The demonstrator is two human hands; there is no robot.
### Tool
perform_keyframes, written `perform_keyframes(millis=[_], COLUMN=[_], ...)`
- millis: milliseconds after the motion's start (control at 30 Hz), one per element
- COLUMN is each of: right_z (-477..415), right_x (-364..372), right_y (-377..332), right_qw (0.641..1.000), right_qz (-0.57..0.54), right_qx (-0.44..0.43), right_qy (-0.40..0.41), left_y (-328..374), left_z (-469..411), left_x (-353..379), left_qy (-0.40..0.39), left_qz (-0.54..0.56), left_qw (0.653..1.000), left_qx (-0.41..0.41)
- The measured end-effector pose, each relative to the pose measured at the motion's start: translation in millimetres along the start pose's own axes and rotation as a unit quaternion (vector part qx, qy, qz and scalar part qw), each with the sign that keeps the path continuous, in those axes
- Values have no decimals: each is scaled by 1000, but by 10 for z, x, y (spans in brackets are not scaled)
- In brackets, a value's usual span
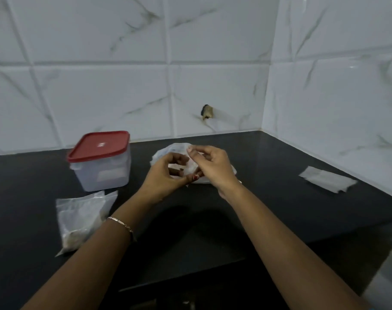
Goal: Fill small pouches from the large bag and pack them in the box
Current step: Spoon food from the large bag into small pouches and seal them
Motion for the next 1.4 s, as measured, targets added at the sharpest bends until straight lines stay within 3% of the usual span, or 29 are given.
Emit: perform_keyframes(millis=[67,133,267,400,667,767,900,967,1200,1400], right_z=[46,53,46,34,43,35,36,35,-6,-68], right_x=[93,111,118,118,99,93,51,49,116,47], right_y=[91,143,181,212,201,193,202,207,185,147], right_qw=[997,996,996,997,996,998,998,998,999,1000], right_qz=[-71,-74,-76,-65,-70,-51,-54,-56,-43,12], right_qx=[28,32,22,22,18,20,15,15,7,-23], right_qy=[-32,-47,-43,-37,-42,-36,-22,-27,-22,15], left_y=[-108,-167,-190,-193,-134,-151,-112,-42,-42,-106], left_z=[25,7,-16,3,0,-17,-44,-32,-49,-50], left_x=[-92,-127,-19,106,114,84,-100,-109,-149,-318], left_qy=[15,13,-65,-150,-146,-112,28,37,41,104], left_qz=[40,84,144,128,101,36,-90,-128,-138,-84], left_qw=[999,995,984,975,981,992,995,991,990,990], left_qx=[-21,-45,-87,-102,-76,-49,-10,19,-1,-41])
Point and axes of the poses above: each hand's wrist, its own z-axis away from the middle knuckle, its own x-axis out of the palm, y = z × x, the point moved 8 cm from there along -z, towards the middle knuckle, and after that the axes turned 1 degree about z, right-handed, at the moved point
